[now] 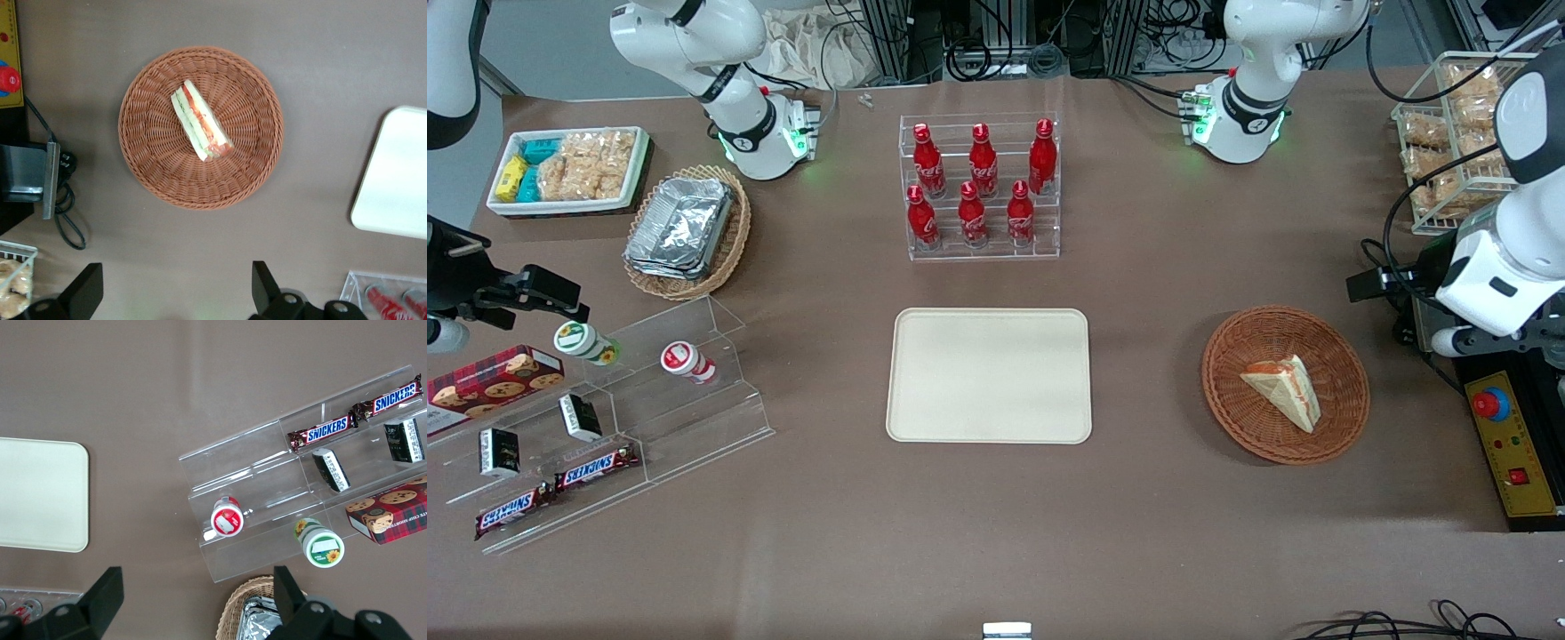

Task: Place sandwich from basket to tray
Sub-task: 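Move the left gripper over the wicker basket toward the wrapped sandwich, then lower the open left gripper around the sandwich and close it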

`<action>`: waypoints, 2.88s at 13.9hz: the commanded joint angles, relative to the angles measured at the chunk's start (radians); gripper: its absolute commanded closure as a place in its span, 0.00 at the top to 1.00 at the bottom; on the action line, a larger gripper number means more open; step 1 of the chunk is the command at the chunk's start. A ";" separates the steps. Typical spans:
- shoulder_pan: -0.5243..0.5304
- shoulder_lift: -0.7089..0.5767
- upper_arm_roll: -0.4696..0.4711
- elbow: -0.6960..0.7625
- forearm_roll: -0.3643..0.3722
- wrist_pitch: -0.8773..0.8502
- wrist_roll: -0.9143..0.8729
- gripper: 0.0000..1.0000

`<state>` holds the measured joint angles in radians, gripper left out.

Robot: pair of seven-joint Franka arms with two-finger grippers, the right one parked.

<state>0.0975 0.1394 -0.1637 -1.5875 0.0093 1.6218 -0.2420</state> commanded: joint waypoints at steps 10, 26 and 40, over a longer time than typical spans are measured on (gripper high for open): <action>-0.002 0.205 -0.004 -0.195 0.095 0.418 -0.457 1.00; -0.005 0.318 -0.005 -0.210 0.097 0.484 -0.603 1.00; -0.005 0.381 -0.004 -0.236 0.097 0.616 -0.617 0.41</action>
<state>0.0942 0.5093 -0.1651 -1.8430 0.0885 2.2277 -0.8217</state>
